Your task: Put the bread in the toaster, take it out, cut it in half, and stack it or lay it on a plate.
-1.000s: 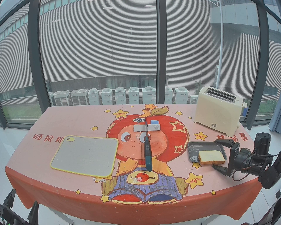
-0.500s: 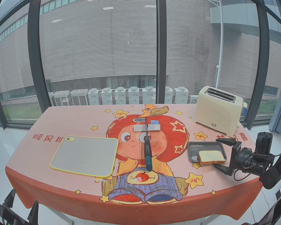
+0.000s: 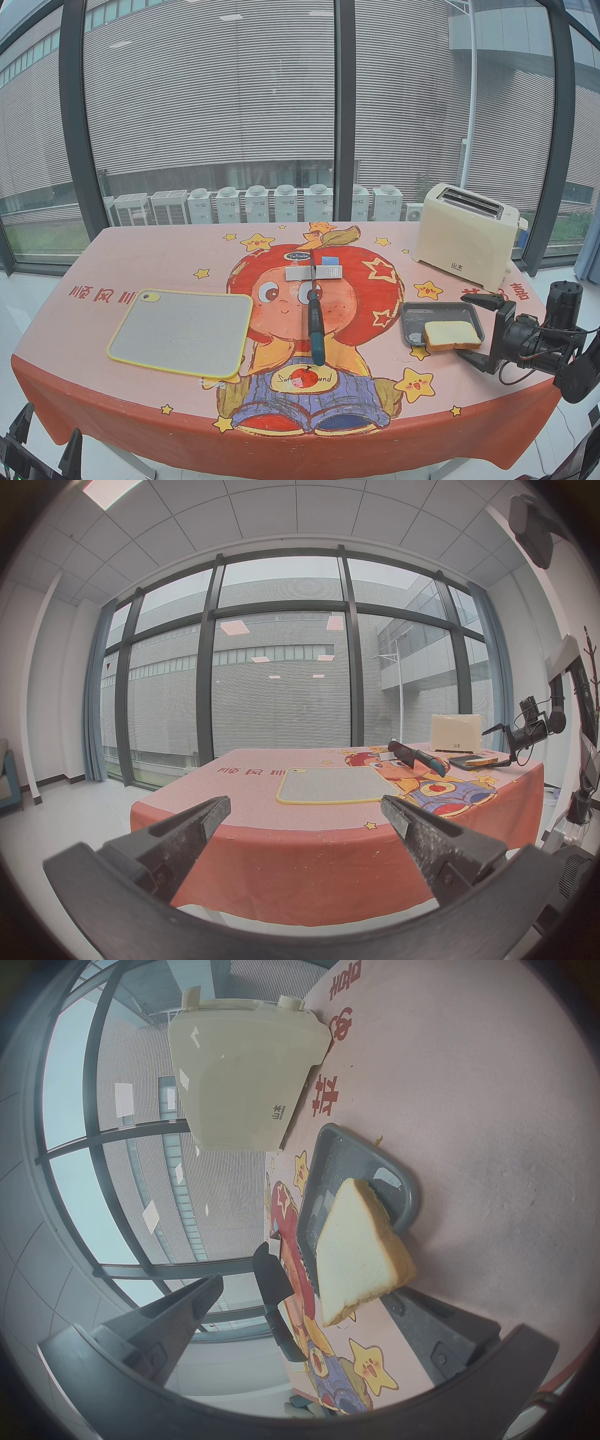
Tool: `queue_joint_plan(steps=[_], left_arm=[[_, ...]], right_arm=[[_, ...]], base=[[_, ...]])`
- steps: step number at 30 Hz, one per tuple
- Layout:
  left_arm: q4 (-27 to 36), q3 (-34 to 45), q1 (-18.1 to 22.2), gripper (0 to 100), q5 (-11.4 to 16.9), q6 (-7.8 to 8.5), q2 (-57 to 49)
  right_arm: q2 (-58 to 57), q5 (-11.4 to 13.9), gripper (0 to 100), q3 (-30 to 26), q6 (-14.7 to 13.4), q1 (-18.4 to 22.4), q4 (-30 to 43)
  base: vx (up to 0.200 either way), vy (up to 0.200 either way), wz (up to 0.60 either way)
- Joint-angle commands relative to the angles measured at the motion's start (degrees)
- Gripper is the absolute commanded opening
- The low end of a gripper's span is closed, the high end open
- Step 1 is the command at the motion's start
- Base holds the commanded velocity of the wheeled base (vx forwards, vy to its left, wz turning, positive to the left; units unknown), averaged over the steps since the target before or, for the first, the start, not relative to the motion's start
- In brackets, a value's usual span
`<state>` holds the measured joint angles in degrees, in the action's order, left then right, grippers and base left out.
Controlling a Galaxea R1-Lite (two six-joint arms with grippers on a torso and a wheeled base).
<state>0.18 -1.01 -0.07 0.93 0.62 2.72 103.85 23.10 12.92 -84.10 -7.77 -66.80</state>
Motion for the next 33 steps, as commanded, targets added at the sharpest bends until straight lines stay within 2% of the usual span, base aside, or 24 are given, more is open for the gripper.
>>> queue_joint_plan(steps=[1, 6, 33], left_arm=[[-0.01, 1.01, -0.10, 100, 0.04, -0.09, 0.09], [-0.01, 1.01, -0.01, 100, 0.04, -0.01, 0.09], [-0.01, 1.01, -0.01, 100, -0.05, -0.01, 0.09]], right_arm=[[0.21, 0.01, 0, -0.09, -0.10, -0.06, 0.01], [2.58, 0.45, 0, -0.18, -1.59, -0.50, 0.01], [-2.78, -0.86, 0, -0.35, -0.98, -1.38, 0.01]], base=[[0.000, 0.000, 0.00], [0.000, 0.000, 0.00], [0.000, 0.000, 0.00]])
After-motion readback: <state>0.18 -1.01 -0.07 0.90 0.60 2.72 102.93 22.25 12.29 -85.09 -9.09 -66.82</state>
